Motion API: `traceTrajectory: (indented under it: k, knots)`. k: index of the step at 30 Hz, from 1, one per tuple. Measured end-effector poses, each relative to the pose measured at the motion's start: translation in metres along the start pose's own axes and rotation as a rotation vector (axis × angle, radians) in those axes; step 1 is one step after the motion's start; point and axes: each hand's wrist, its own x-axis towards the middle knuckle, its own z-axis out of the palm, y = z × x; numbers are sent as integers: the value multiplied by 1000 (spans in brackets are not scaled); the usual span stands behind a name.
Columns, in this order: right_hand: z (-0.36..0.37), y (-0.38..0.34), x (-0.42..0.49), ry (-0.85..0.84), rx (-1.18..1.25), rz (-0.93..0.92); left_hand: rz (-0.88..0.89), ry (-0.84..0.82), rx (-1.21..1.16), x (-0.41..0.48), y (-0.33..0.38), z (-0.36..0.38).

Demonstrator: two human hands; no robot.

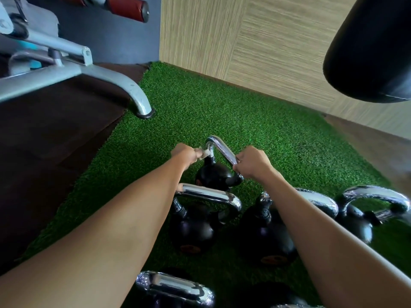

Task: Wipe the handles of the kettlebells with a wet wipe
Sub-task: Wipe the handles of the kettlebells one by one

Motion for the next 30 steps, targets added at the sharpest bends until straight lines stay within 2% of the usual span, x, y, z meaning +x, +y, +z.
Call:
traceTrajectory:
  k: [3,5,7,9,11,15,20,24,27,30]
  knots:
    - [2,4,1,27,16,1,-83,-94,-298,1,4,3]
    - [1,5,1,25,28,10,-150,-82,-417,1,14,9]
    - [-1,6,0,29,27,12,-151,4,-465,-2,27,15]
    - [-1,6,2,28,40,15,-63,88,-400,-2,37,19]
    - [1,9,7,24,71,15,-24,86,-383,-2,39,18]
    - [2,10,13,12,109,21,-85,135,-464,3,35,17]
    - [-4,11,16,-42,78,20,101,76,-248,-15,46,27]
    - [-15,6,16,-141,10,-33,112,100,-212,-14,50,27]
    - [-24,3,13,-199,-29,-76,45,-27,-246,-25,46,32]
    - [-30,9,9,-249,-39,-131,55,-126,-136,-46,37,41]
